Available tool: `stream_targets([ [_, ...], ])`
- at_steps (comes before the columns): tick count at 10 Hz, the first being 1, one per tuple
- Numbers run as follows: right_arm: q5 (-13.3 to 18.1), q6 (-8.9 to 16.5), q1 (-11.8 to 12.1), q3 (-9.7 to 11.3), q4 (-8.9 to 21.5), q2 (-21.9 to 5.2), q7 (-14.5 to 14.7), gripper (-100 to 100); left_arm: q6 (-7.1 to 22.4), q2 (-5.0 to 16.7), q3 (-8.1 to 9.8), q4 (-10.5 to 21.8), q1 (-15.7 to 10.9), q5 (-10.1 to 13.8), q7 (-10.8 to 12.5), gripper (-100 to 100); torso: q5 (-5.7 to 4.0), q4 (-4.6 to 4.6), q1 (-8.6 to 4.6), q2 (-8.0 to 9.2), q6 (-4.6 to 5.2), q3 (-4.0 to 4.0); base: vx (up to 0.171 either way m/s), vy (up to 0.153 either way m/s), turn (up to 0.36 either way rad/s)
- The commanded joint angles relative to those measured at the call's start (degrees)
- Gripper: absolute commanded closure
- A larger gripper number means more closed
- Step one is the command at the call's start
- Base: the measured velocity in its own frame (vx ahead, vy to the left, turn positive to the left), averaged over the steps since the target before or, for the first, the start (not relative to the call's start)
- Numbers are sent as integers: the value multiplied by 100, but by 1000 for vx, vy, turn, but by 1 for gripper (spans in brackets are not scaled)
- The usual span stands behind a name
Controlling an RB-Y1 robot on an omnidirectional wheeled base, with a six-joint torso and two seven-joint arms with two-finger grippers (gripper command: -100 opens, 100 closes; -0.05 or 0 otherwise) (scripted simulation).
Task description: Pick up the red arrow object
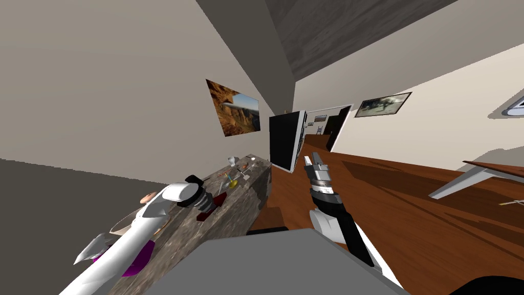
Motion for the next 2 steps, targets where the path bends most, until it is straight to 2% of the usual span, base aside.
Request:
stream_targets([
  [1, 0, 0, 0, 0, 0, 0, 0, 0, 0, 0, 0, 0, 0, 0, 0, 100, 0, 0, 0, 0, 0, 0, 4, 8, 1],
  [2, 0, 0, 0, 0, 0, 0, 0, 0, 24, 5, 5, -15, -4, 7, 20, 0, 2, -2, -2, 0, 0, -1, 0, 0, 0],
])
